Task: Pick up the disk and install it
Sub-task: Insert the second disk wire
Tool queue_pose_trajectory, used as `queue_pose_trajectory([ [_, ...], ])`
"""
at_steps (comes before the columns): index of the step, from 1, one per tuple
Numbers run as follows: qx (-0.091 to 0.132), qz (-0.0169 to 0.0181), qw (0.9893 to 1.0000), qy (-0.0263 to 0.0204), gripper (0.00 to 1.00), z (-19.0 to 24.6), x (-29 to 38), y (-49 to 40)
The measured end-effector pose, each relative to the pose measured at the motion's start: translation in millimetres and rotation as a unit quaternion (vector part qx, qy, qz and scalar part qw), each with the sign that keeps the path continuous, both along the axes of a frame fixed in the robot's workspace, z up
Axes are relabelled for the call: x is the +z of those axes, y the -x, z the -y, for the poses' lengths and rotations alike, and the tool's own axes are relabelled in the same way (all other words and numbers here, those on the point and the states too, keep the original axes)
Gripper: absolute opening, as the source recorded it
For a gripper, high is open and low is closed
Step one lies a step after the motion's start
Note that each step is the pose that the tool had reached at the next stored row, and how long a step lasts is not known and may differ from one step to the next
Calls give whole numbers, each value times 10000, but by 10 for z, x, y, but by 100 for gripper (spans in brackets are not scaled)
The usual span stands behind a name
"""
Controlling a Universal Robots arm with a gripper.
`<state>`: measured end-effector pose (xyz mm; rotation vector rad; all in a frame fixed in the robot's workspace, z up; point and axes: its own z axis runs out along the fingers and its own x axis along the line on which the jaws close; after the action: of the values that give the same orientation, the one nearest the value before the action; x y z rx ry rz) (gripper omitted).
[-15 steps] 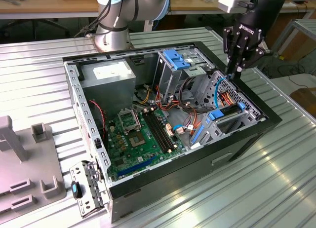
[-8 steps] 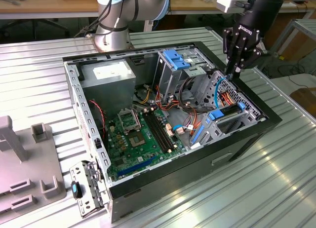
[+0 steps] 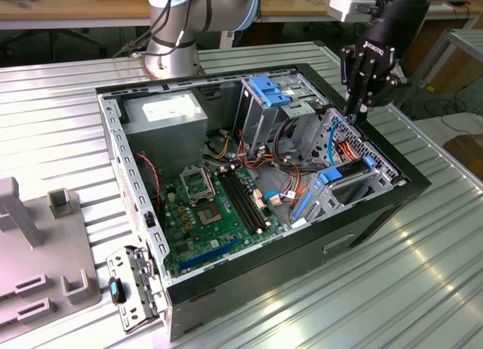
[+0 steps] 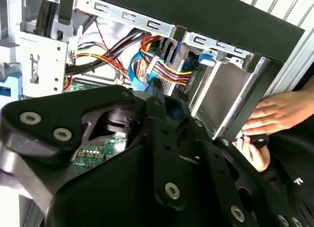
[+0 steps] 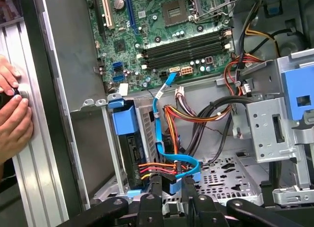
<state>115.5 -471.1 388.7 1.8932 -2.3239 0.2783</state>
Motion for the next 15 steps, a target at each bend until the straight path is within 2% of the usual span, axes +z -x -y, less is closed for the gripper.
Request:
queue_pose_trajectory([
  [1,0,0,10000,33,17,0,-9,-1],
  [3,-1,0,10000,62,16,0,-20,-2],
  [8,0,0,10000,64,16,8,-27,-2],
  [9,0,0,10000,33,16,13,-27,-2],
  [11,13,0,9995,-328,16,24,-27,-2],
  [12,15,1,9993,-368,16,29,-28,-2],
  [13,16,0,9994,-346,16,29,-28,-2],
  [14,19,0,9997,-260,16,30,-27,-3],
  [15,20,0,9999,-112,16,30,-28,-2],
])
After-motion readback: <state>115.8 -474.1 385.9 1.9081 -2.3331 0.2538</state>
